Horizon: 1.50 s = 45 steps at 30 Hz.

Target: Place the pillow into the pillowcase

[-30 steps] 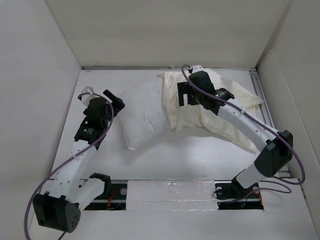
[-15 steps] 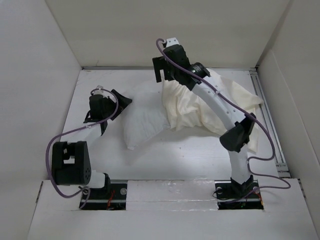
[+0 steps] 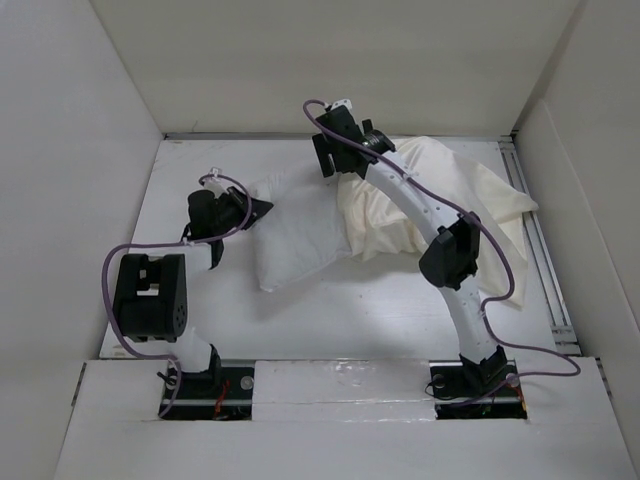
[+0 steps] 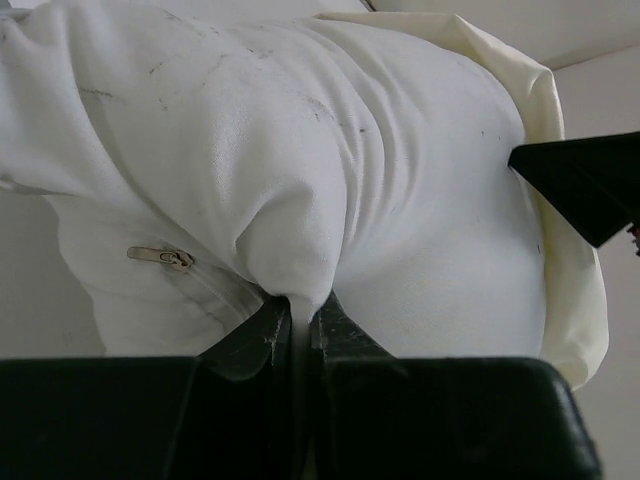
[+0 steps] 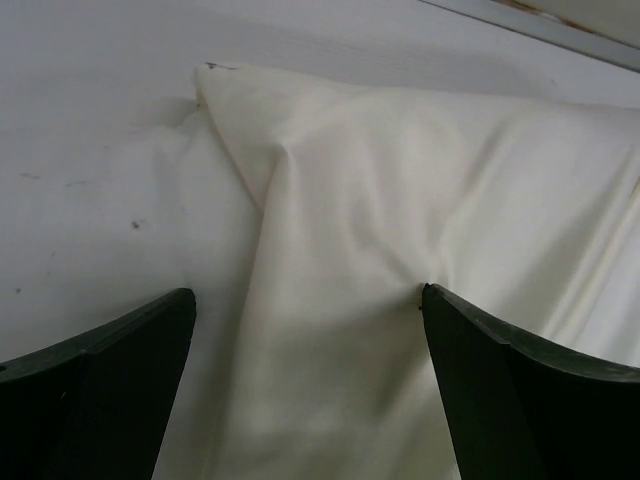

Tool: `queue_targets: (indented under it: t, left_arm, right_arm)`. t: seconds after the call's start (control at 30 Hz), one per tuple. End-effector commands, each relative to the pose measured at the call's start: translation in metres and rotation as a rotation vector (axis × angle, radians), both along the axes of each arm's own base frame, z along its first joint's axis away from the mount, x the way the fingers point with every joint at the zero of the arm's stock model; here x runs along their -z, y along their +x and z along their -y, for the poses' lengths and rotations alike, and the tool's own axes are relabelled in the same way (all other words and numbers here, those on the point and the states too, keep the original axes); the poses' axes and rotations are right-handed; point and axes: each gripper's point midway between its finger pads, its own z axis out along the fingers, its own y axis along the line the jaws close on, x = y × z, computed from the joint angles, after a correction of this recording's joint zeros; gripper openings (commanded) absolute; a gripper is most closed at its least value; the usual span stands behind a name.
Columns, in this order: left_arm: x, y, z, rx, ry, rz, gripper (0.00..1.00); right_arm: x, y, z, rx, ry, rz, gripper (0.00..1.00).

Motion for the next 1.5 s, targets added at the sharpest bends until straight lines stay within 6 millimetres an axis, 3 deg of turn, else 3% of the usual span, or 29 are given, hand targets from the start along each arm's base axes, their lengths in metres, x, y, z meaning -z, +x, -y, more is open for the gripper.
queue_targets:
  t: [0.0, 0.1, 0.2, 0.27, 0.33, 0.37, 0.43, 0.5, 0.57, 0.6, 0.63, 0.7, 0.77, 0.8, 0.87, 0.9, 1.0, 1.03, 1.07, 1.1, 1.17, 1.2, 1.23, 1.27, 1.3, 1.33, 1.4, 1.43, 1.47]
  left_arm:
    - [-0.03, -0.014, 0.008, 0.059, 0.003, 0.104, 0.0]
    - [-0.04, -0.023, 0.007, 0.065, 0.024, 0.139, 0.0]
    - [-0.048, -0.032, 0.008, 0.079, 0.04, 0.178, 0.0]
    - [-0.054, -0.036, 0.009, 0.09, 0.047, 0.207, 0.0]
    - [-0.06, -0.04, 0.013, 0.11, 0.043, 0.238, 0.0]
    - [-0.063, -0.044, 0.015, 0.125, 0.04, 0.257, 0.0]
    - [-0.08, -0.048, 0.019, 0.147, 0.009, 0.322, 0.0]
    - [-0.096, -0.051, 0.025, 0.176, -0.004, 0.379, 0.0]
    - [-0.116, -0.054, 0.03, 0.187, -0.014, 0.43, 0.0]
    - [-0.125, -0.058, 0.035, 0.203, -0.017, 0.465, 0.0]
    - [-0.144, -0.066, 0.041, 0.219, -0.021, 0.521, 0.0]
    - [-0.167, -0.069, 0.041, 0.196, -0.024, 0.592, 0.0]
    - [-0.195, -0.077, 0.041, 0.186, -0.02, 0.674, 0.0]
    - [-0.207, -0.079, 0.04, 0.176, -0.03, 0.697, 0.0]
    - [-0.222, -0.081, 0.038, 0.163, -0.032, 0.729, 0.0]
    - [-0.225, -0.079, 0.037, 0.154, -0.032, 0.726, 0.0]
    - [-0.216, -0.076, 0.035, 0.132, -0.024, 0.709, 0.0]
    - [-0.201, -0.075, 0.035, 0.133, -0.037, 0.676, 0.0]
    - [-0.208, -0.076, 0.035, 0.132, -0.039, 0.709, 0.0]
    - [-0.187, -0.077, 0.036, 0.134, -0.06, 0.658, 0.0]
    - [-0.178, -0.079, 0.034, 0.123, -0.069, 0.675, 0.0]
    - [-0.158, -0.078, 0.033, 0.114, -0.066, 0.632, 0.0]
    - [-0.149, -0.078, 0.035, 0.113, -0.067, 0.611, 0.0]
    - [-0.143, -0.077, 0.033, 0.096, -0.066, 0.597, 0.0]
    - [-0.136, -0.077, 0.032, 0.085, -0.064, 0.58, 0.0]
    - [-0.123, -0.077, 0.029, 0.067, -0.06, 0.542, 0.0]
    - [-0.105, -0.072, 0.02, -0.001, -0.037, 0.459, 0.0]
    - [-0.094, -0.073, 0.015, -0.031, -0.028, 0.419, 0.0]
    - [-0.092, -0.074, 0.01, -0.06, -0.022, 0.405, 0.0]
  right_arm:
    - [-0.035, 0.01, 0.025, 0.08, -0.006, 0.105, 1.0]
    - [-0.035, 0.011, 0.018, 0.056, 0.021, 0.102, 0.77]
    - [-0.037, 0.011, 0.009, 0.009, 0.057, 0.1, 0.25]
    - [-0.043, -0.002, -0.02, -0.084, 0.104, 0.1, 0.0]
    - [-0.048, -0.012, -0.036, -0.13, 0.125, 0.097, 0.0]
    - [-0.05, -0.027, -0.064, -0.224, 0.174, 0.073, 0.0]
    - [-0.07, -0.052, -0.09, -0.341, 0.248, 0.064, 0.0]
    - [-0.085, -0.096, -0.138, -0.57, 0.376, 0.002, 0.0]
    - [-0.108, -0.127, -0.164, -0.75, 0.488, -0.031, 0.0]
    - [-0.112, -0.163, -0.185, -0.928, 0.576, -0.118, 0.0]
    - [-0.121, -0.176, -0.192, -1.007, 0.619, -0.141, 0.0]
    - [-0.118, -0.208, -0.206, -1.151, 0.692, -0.253, 0.0]
    - [-0.121, -0.221, -0.211, -1.206, 0.745, -0.31, 0.0]
    - [-0.129, -0.227, -0.214, -1.248, 0.782, -0.312, 0.0]
    - [-0.146, -0.26, -0.218, -1.371, 0.857, -0.373, 0.0]
    - [-0.172, -0.267, -0.214, -1.405, 0.897, -0.327, 0.0]
    - [-0.195, -0.299, -0.212, -1.462, 0.983, -0.355, 0.0]
    - [-0.212, -0.311, -0.205, -1.539, 1.029, -0.294, 0.0]
    - [-0.222, -0.318, -0.201, -1.571, 1.059, -0.277, 0.0]
    - [-0.228, -0.323, -0.197, -1.596, 1.074, -0.265, 0.0]
    - [-0.231, -0.327, -0.195, -1.64, 1.088, -0.251, 0.0]
    - [-0.228, -0.319, -0.196, -1.608, 1.089, -0.245, 0.0]
    - [-0.21, -0.297, -0.204, -1.54, 1.062, -0.23, 0.0]
    - [-0.178, -0.28, -0.204, -1.402, 1.013, -0.328, 0.01]
    - [-0.148, -0.234, -0.205, -1.183, 0.918, -0.277, 0.08]
    - [-0.136, -0.213, -0.202, -1.084, 0.829, -0.238, 0.1]
    - [-0.066, -0.164, -0.184, -0.83, 0.644, -0.248, 0.12]
    - [-0.041, -0.153, -0.172, -0.772, 0.616, -0.284, 0.31]
    - [-0.021, -0.149, -0.167, -0.748, 0.602, -0.317, 0.42]
